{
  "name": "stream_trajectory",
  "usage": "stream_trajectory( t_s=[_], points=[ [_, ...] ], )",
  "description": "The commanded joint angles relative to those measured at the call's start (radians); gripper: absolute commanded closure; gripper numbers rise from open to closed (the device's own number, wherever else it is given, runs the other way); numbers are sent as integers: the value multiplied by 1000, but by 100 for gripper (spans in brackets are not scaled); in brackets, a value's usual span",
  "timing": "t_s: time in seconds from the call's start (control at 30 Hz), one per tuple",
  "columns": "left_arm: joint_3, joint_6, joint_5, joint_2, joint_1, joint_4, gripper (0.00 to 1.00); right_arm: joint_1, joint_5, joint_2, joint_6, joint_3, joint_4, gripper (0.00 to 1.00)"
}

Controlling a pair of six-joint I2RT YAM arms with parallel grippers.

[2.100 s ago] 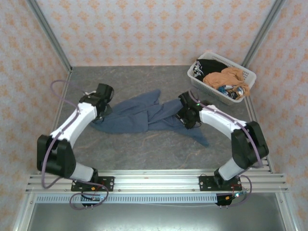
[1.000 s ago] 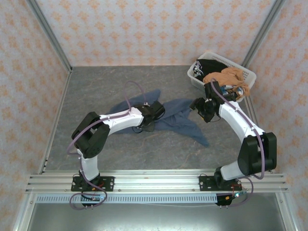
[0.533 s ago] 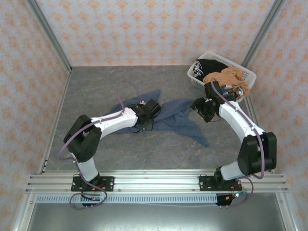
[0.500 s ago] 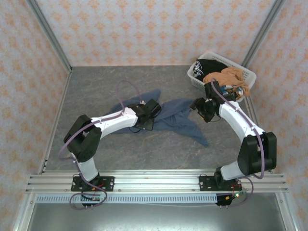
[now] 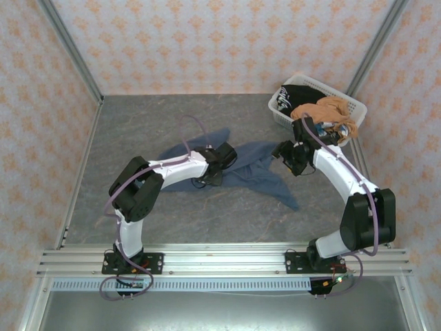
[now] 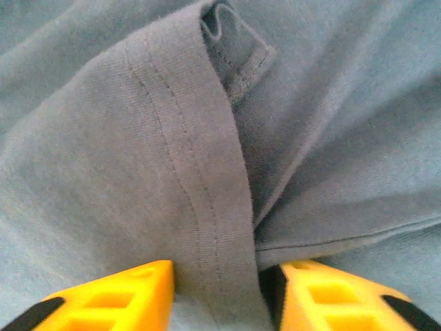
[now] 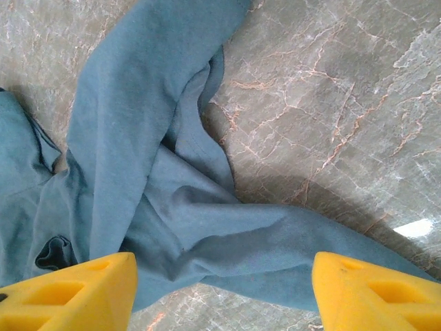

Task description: Fold and stack the t-shirts

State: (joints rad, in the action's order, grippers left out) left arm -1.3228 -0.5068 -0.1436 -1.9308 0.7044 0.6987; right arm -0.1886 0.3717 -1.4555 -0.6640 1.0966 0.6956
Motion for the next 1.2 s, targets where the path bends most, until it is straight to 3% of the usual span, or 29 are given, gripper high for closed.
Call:
stream_trajectory(
  t_s=[0.0, 0.1, 0.13, 0.37, 0.5, 0.6, 0.87, 1.17],
  points=[
    [18, 24, -89, 60, -13, 42, 81, 7, -9, 11, 3, -9, -4, 32],
    [47, 30, -115, 118, -21, 49, 99, 17, -20, -8, 6, 4, -4, 33],
    [52, 31, -127, 135, -22, 59, 100, 22, -25, -16, 4, 11, -2, 34],
    [135, 10, -194, 389, -25, 140, 100, 43, -89, -93, -56, 110, -3, 35],
    [190, 25, -126, 494, -37, 130, 100, 42, -52, -176, -143, 140, -60, 37],
    [222, 23, -82, 512, -49, 114, 100, 27, -37, -237, -207, 140, -125, 39],
    [306, -44, -64, 555, -55, 109, 100, 20, -190, -386, -234, 216, -148, 48],
    [325, -71, -93, 621, -82, 145, 100, 30, -178, -504, -232, 256, -159, 56]
  ],
)
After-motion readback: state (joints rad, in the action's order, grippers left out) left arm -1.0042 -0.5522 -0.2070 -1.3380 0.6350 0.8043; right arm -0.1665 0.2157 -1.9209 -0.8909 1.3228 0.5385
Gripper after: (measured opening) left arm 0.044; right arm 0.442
